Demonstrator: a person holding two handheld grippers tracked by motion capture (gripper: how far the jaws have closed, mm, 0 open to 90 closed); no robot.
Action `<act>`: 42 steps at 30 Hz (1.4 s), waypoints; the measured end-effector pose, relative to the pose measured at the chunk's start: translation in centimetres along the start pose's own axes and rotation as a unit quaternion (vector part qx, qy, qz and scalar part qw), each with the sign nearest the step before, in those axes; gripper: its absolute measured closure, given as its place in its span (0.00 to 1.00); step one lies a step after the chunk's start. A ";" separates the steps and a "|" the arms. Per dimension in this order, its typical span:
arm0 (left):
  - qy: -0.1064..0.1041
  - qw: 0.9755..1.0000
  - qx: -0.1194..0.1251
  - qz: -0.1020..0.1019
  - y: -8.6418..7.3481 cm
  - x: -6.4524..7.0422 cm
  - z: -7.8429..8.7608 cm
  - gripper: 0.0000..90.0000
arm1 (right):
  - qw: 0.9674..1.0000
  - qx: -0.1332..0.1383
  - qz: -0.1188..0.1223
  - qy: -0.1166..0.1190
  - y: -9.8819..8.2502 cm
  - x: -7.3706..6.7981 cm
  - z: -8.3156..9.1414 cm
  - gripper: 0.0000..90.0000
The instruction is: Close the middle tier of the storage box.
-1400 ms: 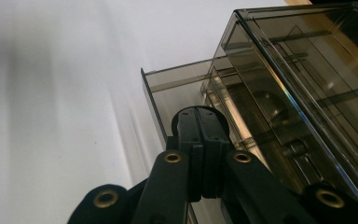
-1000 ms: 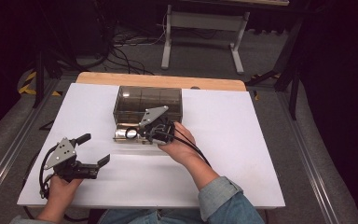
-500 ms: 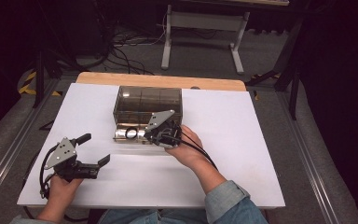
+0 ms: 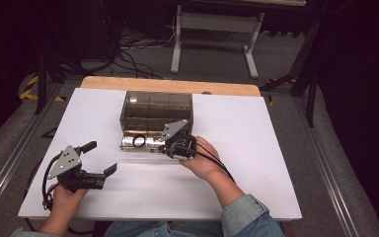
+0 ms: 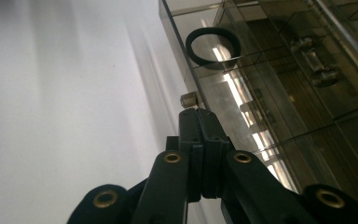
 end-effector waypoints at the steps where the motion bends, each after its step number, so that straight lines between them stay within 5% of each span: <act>1: 0.000 1.000 -0.001 0.000 0.0 0.0 0.0 0.01 | 1.000 -0.003 0.001 0.001 -0.1 -0.1 -0.1 1.00; 25: 0.000 1.000 -0.003 -0.003 0.0 0.0 0.0 0.01 | 0.999 -0.052 0.007 0.008 -2.1 -0.5 -2.1 1.00; 42: -0.001 1.000 -0.003 0.001 -0.1 0.0 -0.1 0.00 | 0.998 -0.060 0.005 0.003 -2.4 -0.2 -3.3 1.00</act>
Point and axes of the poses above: each handheld gripper's, and its own axes: z roughly backward along the jaws, y roughly out of its top, x roughly to its right, the point moved 8 cm from there along -z, roughly forward along the jaws, and after that the axes turned 12 degrees about -y, right-handed, at the moved point
